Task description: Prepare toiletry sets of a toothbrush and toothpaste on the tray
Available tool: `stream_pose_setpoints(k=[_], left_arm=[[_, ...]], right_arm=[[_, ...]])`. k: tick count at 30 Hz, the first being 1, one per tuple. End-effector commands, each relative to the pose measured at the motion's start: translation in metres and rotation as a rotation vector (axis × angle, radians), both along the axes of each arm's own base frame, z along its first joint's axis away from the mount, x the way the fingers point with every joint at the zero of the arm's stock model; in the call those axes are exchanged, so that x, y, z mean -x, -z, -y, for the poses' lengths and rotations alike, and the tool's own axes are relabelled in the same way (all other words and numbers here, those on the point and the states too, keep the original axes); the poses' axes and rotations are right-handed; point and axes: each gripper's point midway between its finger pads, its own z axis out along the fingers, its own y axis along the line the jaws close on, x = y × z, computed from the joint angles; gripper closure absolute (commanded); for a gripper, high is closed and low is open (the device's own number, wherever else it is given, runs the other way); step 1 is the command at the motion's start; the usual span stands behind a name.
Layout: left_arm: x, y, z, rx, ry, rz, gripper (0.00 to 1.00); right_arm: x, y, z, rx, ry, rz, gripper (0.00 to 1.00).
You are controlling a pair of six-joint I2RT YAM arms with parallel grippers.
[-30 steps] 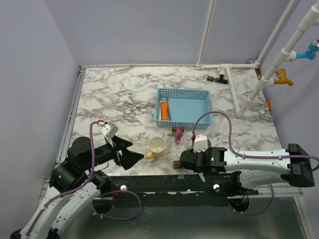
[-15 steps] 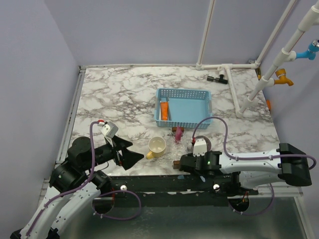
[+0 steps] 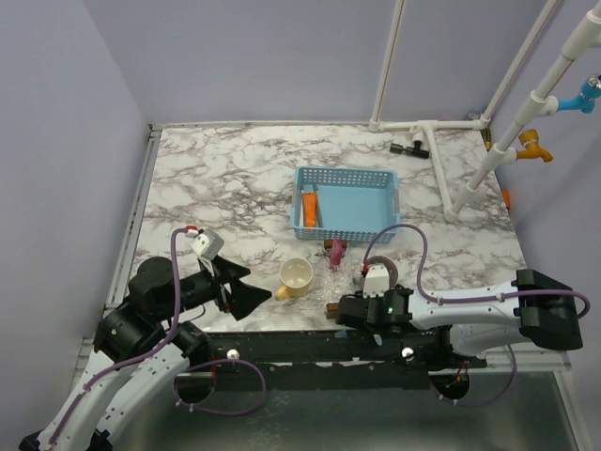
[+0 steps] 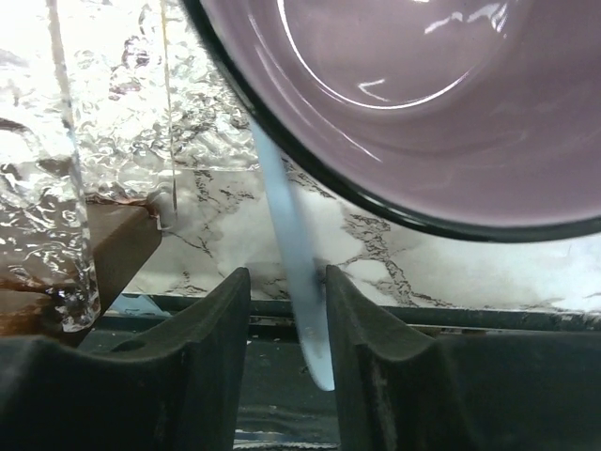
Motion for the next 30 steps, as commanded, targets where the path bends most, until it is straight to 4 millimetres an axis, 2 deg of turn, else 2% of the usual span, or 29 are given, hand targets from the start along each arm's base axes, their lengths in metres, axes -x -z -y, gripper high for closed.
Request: stream_pose_setpoints(k=[1,13,17,23,30], left_arm=[[-0.004,0.001,0.001,-0.005,-0.009,-0.002,0.01],[-0.004,0.002,0.001,-0.006,-0.008,-0.002,0.01],[-0.005,0.002,0.001,-0.008,-0.01,-0.001,0.01],[-0.005,0.002,0.0,-0.007,-0.012,0.001,0.01],[-0.004,0.002,0.0,-0.004,-0.011,0.002,0.01]], right_arm=[[0.003,0.011,0.003,0.006,0.015,-0.007,0.65],[0.003,0.017,0.001,0.043,-0.008,-0.018,0.87],[0.002,0.018,-0.002,0.045,-0.013,-0.016,0.99],[-0.005,0.003,-0.006,0.03,-0.014,0.022,0.99],[-0.015,-0.03,-0.006,0.004,0.006,0.088,1.0]])
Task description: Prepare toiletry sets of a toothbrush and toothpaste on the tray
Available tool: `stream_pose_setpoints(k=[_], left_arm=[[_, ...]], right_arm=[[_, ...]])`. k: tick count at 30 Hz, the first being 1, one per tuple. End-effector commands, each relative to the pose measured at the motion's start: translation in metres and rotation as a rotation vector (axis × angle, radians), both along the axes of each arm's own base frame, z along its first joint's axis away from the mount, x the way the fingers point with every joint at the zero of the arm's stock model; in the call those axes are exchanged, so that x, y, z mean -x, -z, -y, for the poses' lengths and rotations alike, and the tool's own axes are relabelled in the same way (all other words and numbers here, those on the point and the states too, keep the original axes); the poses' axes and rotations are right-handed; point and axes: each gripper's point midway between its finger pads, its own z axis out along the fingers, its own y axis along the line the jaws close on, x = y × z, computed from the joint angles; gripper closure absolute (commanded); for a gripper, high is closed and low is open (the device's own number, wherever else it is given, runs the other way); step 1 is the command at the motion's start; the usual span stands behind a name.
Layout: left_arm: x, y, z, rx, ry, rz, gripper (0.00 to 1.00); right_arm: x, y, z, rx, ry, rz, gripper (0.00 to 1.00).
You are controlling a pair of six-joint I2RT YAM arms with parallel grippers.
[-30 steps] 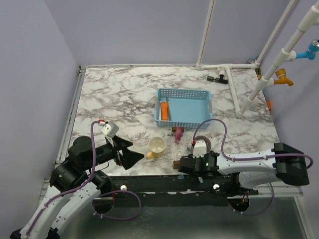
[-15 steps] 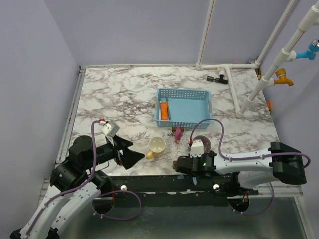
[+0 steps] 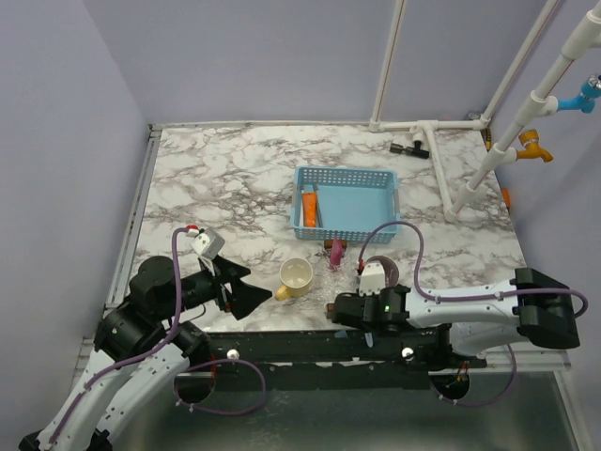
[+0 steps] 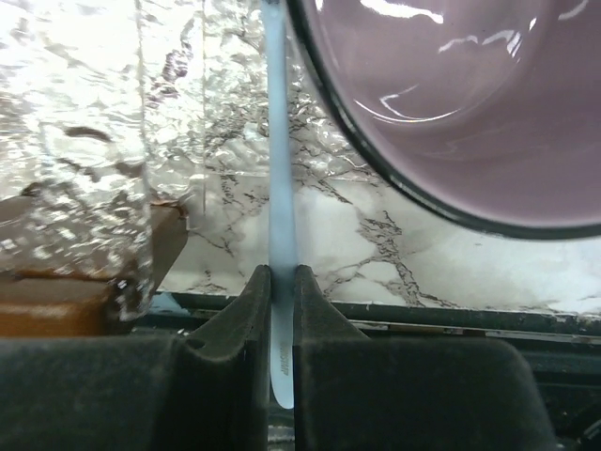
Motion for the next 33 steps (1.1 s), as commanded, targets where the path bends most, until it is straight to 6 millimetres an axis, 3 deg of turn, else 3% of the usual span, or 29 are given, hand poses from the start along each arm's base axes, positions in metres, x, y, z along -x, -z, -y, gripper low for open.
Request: stream_pose_setpoints(k=[1,12,18,23,33], left_arm=[[-0.003,0.0,0.0,0.002,-0.01,0.01,0.01],[-0.003,0.0,0.0,0.002,-0.01,0.011,0.01],[-0.002,-0.002,0.0,0.008,-0.007,0.01,0.01],[-0.001,-0.004,0.001,0.015,0.001,0.001,0.01],[0.01,-0.013,0.012,0.092,0.061,-0.054,0.01]], right_arm=[[-0.013,-0.03,0.002,-0.009,0.022,0.084,1.0],[-0.022,-0.061,0.003,-0.024,0.054,0.143,1.0],[-0.029,-0.092,-0.008,-0.087,0.047,0.182,1.0],[-0.036,-0.129,-0.029,-0.193,0.01,0.231,0.99],[-0.052,-0.21,-0.091,-0.503,-0.087,0.364,0.99]])
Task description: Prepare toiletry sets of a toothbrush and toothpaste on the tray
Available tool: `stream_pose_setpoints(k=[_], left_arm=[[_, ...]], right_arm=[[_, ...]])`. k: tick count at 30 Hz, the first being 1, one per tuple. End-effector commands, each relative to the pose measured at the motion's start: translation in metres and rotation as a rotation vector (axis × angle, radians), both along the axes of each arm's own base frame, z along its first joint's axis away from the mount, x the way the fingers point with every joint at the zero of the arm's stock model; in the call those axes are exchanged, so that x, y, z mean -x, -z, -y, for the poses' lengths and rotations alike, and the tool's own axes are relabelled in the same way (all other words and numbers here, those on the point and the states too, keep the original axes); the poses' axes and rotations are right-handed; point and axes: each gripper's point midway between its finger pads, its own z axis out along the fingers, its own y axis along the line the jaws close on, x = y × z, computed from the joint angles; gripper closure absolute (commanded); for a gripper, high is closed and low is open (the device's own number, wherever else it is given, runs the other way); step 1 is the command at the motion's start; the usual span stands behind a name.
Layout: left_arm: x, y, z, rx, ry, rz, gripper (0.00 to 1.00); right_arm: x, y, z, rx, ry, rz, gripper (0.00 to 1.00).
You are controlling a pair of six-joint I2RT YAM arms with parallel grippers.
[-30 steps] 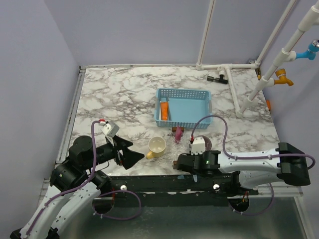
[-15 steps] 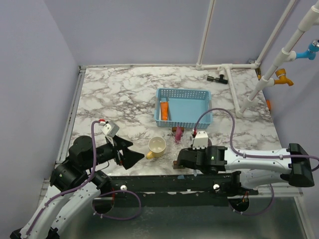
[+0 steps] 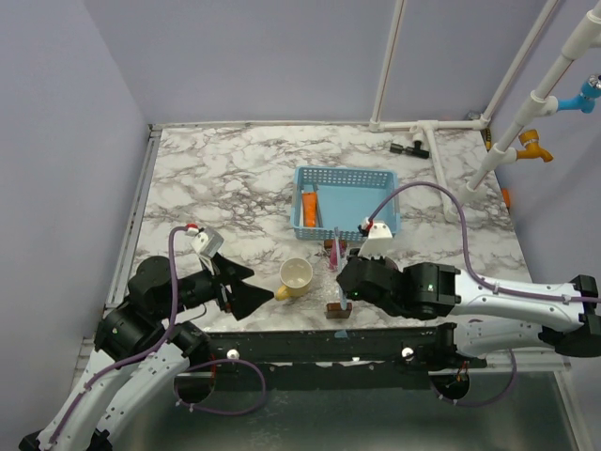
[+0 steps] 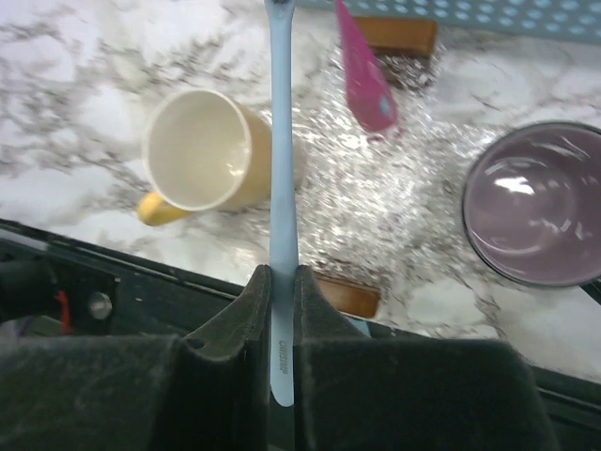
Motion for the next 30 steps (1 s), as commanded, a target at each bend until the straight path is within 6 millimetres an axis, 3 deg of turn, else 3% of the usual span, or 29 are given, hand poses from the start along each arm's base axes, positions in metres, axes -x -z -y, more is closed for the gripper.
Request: stream_pose_setpoints(k=[1,10,16,21,30], left_arm=[[0.008,-0.008,0.007,0.054,0.05,-0.026,0.01],[0.023,-0.031,0.018,0.167,0.14,-0.053,0.01],[0.035,-0.054,0.026,0.298,0.226,-0.039,0.01],[0.041,-0.07,0.031,0.379,0.294,-0.011,0.02],[0.045,-0.093,0.035,0.442,0.357,0.013,0.11]], right_arm=[[-0.013,-0.054,-0.034,-0.177,-0.057,0.134,0.99],[-0.015,-0.133,-0.086,-0.479,-0.196,0.307,0.99],[0.0,-0.17,-0.118,-0.69,-0.299,0.326,0.99],[0.014,-0.188,-0.139,-0.812,-0.377,0.3,0.99],[0.032,-0.194,-0.159,-0.913,-0.478,0.279,0.99]])
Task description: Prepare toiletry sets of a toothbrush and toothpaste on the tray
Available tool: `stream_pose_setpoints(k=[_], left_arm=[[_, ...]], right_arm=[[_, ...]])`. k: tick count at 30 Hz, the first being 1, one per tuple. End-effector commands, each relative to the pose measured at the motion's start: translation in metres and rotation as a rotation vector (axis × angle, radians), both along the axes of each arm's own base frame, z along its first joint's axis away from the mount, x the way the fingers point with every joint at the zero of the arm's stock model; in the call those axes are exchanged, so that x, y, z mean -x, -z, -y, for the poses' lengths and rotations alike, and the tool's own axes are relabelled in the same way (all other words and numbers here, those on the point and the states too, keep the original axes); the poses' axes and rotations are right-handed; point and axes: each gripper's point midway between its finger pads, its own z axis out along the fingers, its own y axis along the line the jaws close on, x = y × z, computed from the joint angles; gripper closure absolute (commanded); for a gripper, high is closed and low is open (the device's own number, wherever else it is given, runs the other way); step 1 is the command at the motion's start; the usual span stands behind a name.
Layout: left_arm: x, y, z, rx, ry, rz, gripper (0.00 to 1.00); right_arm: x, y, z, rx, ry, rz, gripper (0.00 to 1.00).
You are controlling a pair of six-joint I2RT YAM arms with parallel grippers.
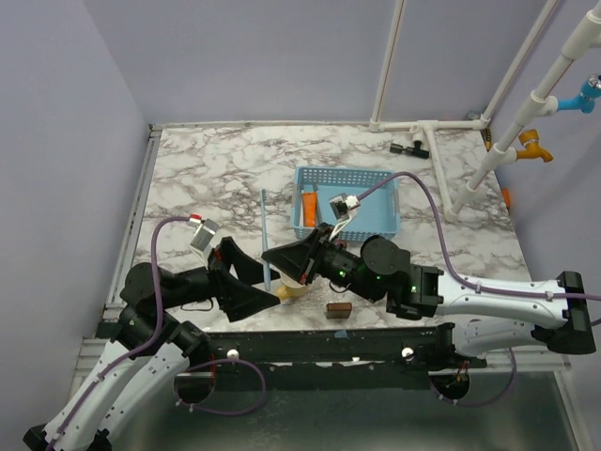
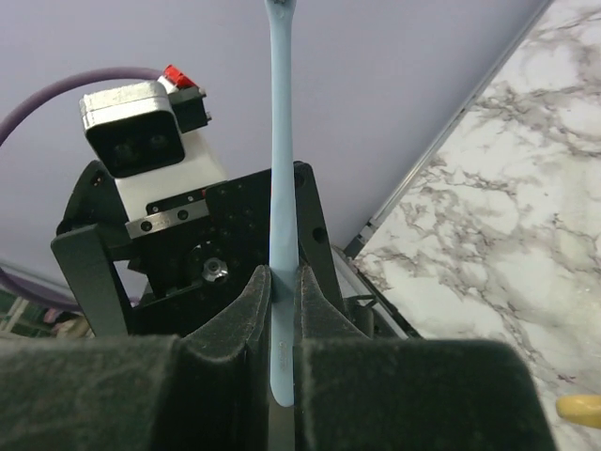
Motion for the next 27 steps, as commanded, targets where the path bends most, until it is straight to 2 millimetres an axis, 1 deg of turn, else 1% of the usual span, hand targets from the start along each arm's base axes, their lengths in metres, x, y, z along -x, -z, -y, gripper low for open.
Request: stream_pose_setpoints(k=[1,4,8,11,14,17,20,26,27], left_arm=[[0.011,-0.022,0.001,0.069,0.066,0.048,0.13],[0.011,-0.021,0.001,0.064,0.073,0.044,0.19],[0.01,-0.017,0.002,0.052,0.076,0.033,0.34],[0.008,-0.016,0.003,0.048,0.068,0.029,0.38],[0.007,-0.017,0.003,0.047,0.063,0.028,0.46],[0.006,-0.017,0.003,0.041,0.063,0.03,0.58],[0.005,-0.017,0.004,0.038,0.06,0.03,0.67],[0.001,-0.015,0.005,0.032,0.05,0.02,0.97],[0.001,-0.015,0.006,0.03,0.049,0.016,1.0]], right_arm=[[0.015,-0.016,-0.009,-0.096,-0.081,0.01,0.99],[0.015,-0.017,-0.008,-0.104,-0.084,0.017,0.99],[0.015,-0.015,-0.009,-0.098,-0.086,0.03,0.99],[0.016,-0.012,-0.01,-0.088,-0.089,0.038,1.0],[0.016,-0.01,-0.008,-0.081,-0.088,0.041,0.99],[0.016,-0.007,-0.007,-0.077,-0.091,0.042,0.99],[0.018,-0.007,-0.006,-0.073,-0.099,0.048,0.99],[0.018,-0.004,0.0,-0.073,-0.092,0.052,0.99],[0.018,-0.005,0.002,-0.075,-0.092,0.053,0.99]])
